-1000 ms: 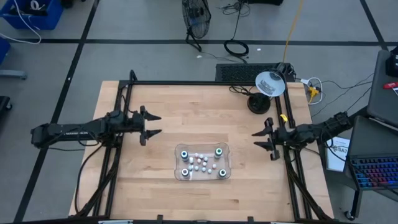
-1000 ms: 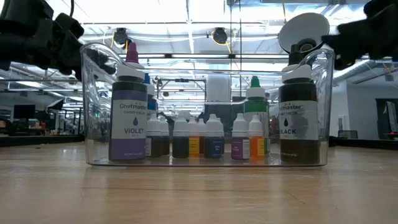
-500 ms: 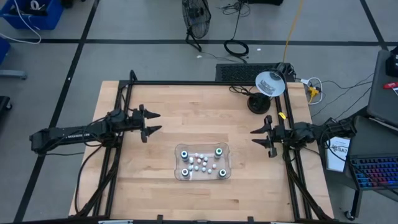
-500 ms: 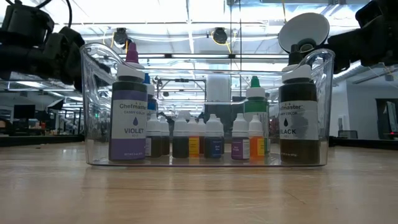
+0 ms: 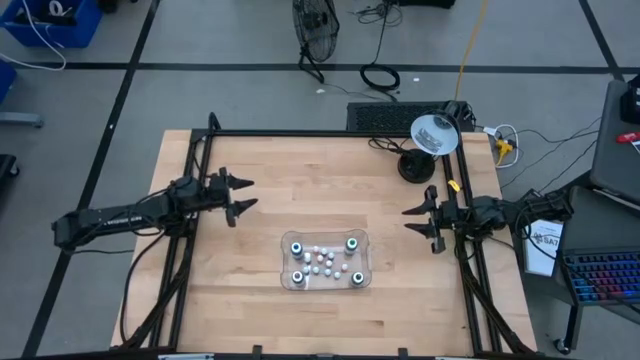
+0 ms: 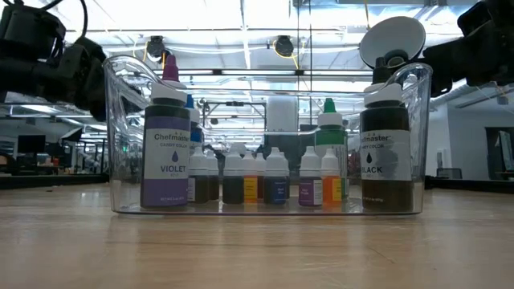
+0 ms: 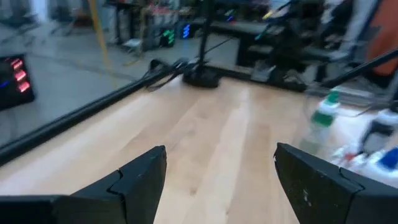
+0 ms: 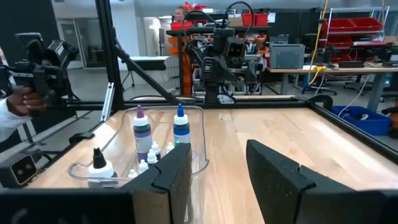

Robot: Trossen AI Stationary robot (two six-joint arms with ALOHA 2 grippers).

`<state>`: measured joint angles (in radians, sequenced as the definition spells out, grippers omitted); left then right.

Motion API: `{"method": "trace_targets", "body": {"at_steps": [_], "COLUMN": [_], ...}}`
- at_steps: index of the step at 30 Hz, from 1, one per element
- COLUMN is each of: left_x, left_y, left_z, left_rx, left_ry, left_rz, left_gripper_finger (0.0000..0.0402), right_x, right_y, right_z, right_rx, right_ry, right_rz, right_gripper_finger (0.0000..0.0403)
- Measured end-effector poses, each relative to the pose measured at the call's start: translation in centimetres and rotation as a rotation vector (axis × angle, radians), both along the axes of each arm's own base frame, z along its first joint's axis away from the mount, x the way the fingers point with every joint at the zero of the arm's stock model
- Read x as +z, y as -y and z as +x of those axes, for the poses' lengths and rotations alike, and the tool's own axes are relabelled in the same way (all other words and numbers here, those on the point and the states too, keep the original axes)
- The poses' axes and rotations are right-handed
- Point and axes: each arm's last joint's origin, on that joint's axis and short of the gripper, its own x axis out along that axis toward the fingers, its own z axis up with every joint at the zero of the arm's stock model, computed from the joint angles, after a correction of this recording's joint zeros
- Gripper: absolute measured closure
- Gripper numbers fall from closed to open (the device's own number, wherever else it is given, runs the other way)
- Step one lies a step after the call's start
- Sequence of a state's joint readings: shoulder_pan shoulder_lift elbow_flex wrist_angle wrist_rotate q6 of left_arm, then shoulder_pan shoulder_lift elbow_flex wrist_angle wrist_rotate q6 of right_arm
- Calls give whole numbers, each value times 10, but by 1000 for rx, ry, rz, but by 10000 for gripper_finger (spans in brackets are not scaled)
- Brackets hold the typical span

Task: Pick & Place food coloring
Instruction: Return to home position

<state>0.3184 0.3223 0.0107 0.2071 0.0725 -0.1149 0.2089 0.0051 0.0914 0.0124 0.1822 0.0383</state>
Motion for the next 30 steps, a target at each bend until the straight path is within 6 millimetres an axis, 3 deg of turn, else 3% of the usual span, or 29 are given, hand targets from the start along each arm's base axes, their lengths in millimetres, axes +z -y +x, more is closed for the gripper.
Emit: {"method": "trace_targets", "body": {"at_steps": [5, 16, 30], "left_x": [-5, 2, 5], "left_y": [3, 11, 12], "left_z": [-7, -11, -10], "left_rx": [74, 42, 32], "left_ry": [-44, 4, 45], "left_rz": [-19, 83, 83], "left_gripper_finger": [105, 105, 105], "right_x": [0, 2, 2], "right_y": [1, 1, 2], "right_z": [0, 0, 0], "right_rx": [-33, -52, -53], "right_ry": [-1, 14, 22], "right_rz": [-22, -19, -18], "right_gripper_finger": [261, 261, 261]}}
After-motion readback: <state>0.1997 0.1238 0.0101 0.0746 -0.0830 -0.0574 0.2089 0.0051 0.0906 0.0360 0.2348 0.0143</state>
